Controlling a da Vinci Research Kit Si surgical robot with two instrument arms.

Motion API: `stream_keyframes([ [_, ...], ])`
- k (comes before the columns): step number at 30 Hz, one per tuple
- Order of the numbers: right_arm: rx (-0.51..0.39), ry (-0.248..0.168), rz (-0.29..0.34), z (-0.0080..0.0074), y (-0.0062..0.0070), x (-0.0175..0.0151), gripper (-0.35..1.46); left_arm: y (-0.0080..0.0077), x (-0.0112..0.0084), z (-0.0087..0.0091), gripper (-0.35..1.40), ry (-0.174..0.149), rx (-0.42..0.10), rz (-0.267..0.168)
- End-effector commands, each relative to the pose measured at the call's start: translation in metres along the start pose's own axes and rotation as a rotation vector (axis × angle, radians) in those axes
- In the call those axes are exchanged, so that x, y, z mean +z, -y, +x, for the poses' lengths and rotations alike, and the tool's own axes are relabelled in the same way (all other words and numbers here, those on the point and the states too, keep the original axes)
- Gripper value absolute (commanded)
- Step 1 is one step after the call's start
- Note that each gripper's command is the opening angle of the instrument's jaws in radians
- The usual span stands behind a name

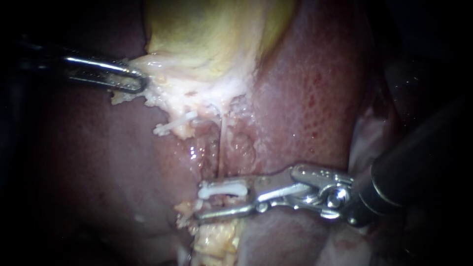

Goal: Going back first clip right tube

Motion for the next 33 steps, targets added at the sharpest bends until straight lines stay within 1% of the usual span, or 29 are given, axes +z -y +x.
stream_keyframes([
  [1, -0.011, -0.01, -0.03, 0.0, -0.0004, -0.0004, 0.46, 0.0, 0.0, 0.0, -0.35, 0.0, 0.0, 0.0],
  [2, -0.022, -0.02, -0.055, 0.0, -0.0007, -0.0007, 0.46, 0.0, 0.0, 0.0, -0.35, 0.0, 0.0, 0.0],
  [5, -0.048, -0.012, -0.084, -0.0002, -0.0015, -0.0016, 0.46, 0.0, -0.0001, 0.0, -0.35, 0.0, 0.0, 0.0],
  [7, -0.076, 0.014, -0.103, -0.0004, -0.0019, -0.0022, 0.46, 0.0, -0.0001, 0.0, -0.35, 0.0, 0.0, 0.0],
  [10, -0.1, 0.036, -0.139, -0.0004, -0.0024, -0.0029, 0.48, 0.0, -0.0001, 0.0, -0.35, 0.0, 0.0, 0.0],
  [12, -0.117, 0.058, -0.151, -0.0003, -0.0026, -0.0033, 0.49, -0.0001, -0.0001, 0.0, -0.35, 0.0, 0.0, 0.0],
  [13, -0.122, 0.06, -0.153, -0.0002, -0.0026, -0.0036, 0.49, -0.0001, -0.0001, 0.0, -0.35, 0.0, 0.0, 0.0],
  [16, -0.182, 0.064, -0.159, 0.0, -0.0024, -0.0046, 0.49, -0.0001, -0.0001, 0.0, -0.35, 0.0, 0.0, 0.0],
  [19, -0.238, 0.063, -0.169, 0.0008, -0.0018, -0.0064, 0.5, -0.0001, -0.0001, 0.0, -0.35, 0.0, 0.0, 0.0],
  [23, -0.346, 0.067, -0.176, 0.0028, -0.0011, -0.0099, 0.5, -0.0001, -0.0001, 0.0, -0.35, 0.0, 0.0, 0.0],
  [27, -0.416, 0.071, -0.184, 0.0042, -0.0006, -0.0127, 0.5, 0.0, -0.0001, -0.0001, -0.35, 0.0, 0.0, 0.0],
  [30, -0.44, 0.072, -0.186, 0.0045, -0.0004, -0.014, 0.5, 0.0, 0.0001, -0.0002, -0.35, 0.0, 0.001, 0.001],
  [33, -0.454, 0.074, -0.182, 0.0042, -0.0003, -0.0146, 0.5, 0.0003, 0.0006, -0.0007, -0.35, -0.001, 0.004, 0.005],
])
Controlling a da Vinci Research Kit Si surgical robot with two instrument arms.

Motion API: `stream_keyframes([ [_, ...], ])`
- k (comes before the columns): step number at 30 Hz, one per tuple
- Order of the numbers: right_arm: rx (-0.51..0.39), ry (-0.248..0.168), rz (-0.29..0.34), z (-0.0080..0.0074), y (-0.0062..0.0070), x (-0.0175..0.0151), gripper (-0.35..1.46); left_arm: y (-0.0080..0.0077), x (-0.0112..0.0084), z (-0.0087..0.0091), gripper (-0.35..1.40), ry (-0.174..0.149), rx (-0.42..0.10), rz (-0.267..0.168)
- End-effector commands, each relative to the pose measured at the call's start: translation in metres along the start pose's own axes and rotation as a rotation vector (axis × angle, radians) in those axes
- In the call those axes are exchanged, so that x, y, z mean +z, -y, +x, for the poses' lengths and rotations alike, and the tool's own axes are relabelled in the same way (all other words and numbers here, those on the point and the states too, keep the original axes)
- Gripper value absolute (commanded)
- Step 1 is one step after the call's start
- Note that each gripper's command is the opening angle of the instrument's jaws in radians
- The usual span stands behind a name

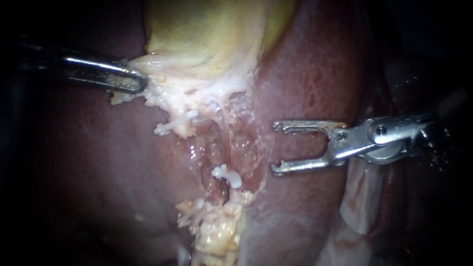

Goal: Going back first clip right tube

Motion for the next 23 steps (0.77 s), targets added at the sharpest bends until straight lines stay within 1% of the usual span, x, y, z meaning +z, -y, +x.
stream_keyframes([
  [1, -0.002, 0.0, 0.001, -0.0001, 0.0, 0.0, 0.5, 0.0002, 0.0004, -0.0002, -0.35, 0.0, 0.002, 0.002],
  [4, -0.008, 0.0, 0.002, -0.0001, 0.0, -0.0002, 0.5, 0.0006, 0.0016, -0.0011, -0.35, 0.0, 0.008, 0.011],
  [7, -0.008, 0.0, -0.001, -0.0001, 0.0, -0.0003, 0.5, 0.001, 0.0031, -0.0019, -0.35, 0.009, 0.007, 0.008],
  [13, -0.008, 0.0, -0.001, -0.0002, 0.0, -0.0004, 0.5, 0.0018, 0.0054, -0.0022, -0.35, 0.017, 0.005, 0.0],
  [23, -0.008, -0.001, 0.009, -0.0001, 0.0002, -0.0003, 0.5, 0.0019, 0.0053, -0.0022, -0.35, 0.017, 0.005, -0.001],
])
